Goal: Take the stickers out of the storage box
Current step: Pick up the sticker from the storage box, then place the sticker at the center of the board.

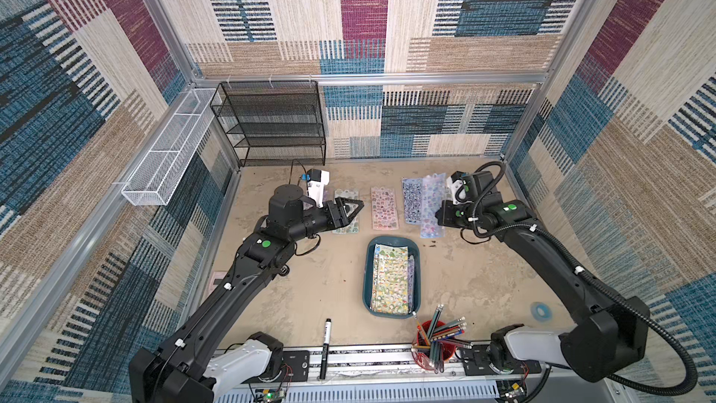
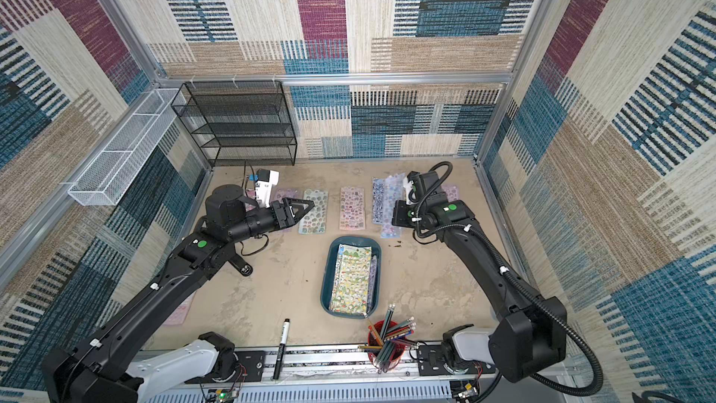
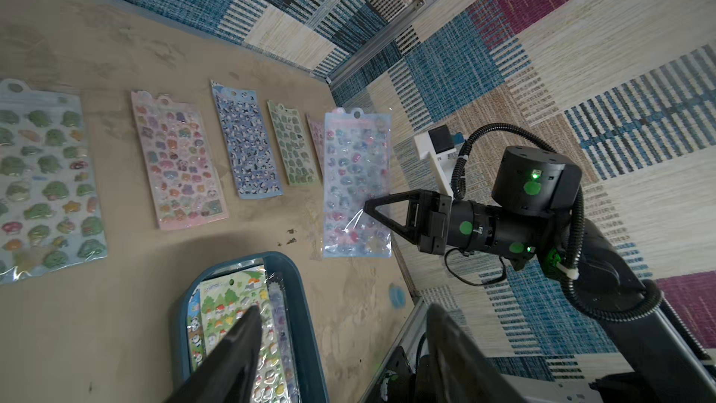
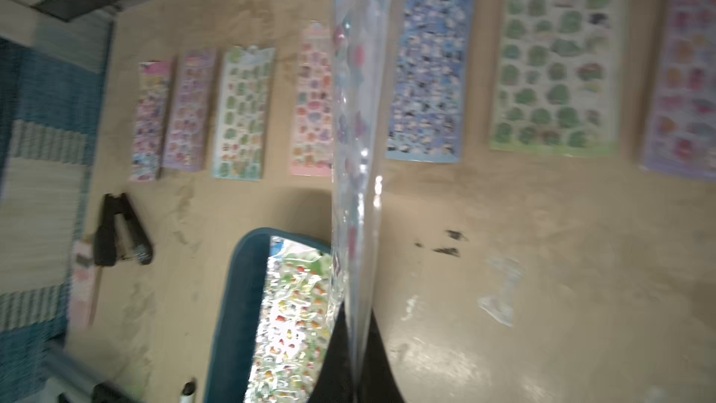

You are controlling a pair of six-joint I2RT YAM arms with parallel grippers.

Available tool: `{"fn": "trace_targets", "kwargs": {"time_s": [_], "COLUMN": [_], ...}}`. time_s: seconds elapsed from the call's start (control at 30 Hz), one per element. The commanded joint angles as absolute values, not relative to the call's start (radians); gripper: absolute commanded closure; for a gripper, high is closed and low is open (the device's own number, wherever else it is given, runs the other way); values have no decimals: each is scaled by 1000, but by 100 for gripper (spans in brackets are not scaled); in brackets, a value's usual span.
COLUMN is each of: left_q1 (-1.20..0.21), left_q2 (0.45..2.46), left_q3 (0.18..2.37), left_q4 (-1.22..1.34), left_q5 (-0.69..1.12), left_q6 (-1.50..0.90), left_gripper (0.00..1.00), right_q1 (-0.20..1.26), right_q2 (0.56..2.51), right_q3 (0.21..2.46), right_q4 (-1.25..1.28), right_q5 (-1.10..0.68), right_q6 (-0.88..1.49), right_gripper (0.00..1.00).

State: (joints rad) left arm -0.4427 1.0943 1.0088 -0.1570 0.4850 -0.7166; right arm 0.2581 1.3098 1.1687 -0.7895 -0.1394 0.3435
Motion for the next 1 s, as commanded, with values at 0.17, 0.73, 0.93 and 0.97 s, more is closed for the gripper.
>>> {"fn": "trace_targets", "kwargs": {"time_s": [0.17,0.73,0.93,0.97], "left_q1": [-442,-433,-432,-433], "left_q2": [1086,1109,1130,1132], "left_q3": [962,918,907,902], "left_q4": [-200,-111,-82,-75], "left_q5": [438,541,570,571], "left_q6": [-624,-658,-680,-684], "left_gripper": [32,32,33,34], "right_q1": [94,-184,-198,-198], "right_q2": [1315,1637,1776,1802], "right_q3": [1156,1311,1390,1399], "right_q4": [-983,-1086,-1135,-1141], "right_q5": [90,208,152,138], "right_q6": [330,235,206,201], "right_gripper": [100,100,100,100]}}
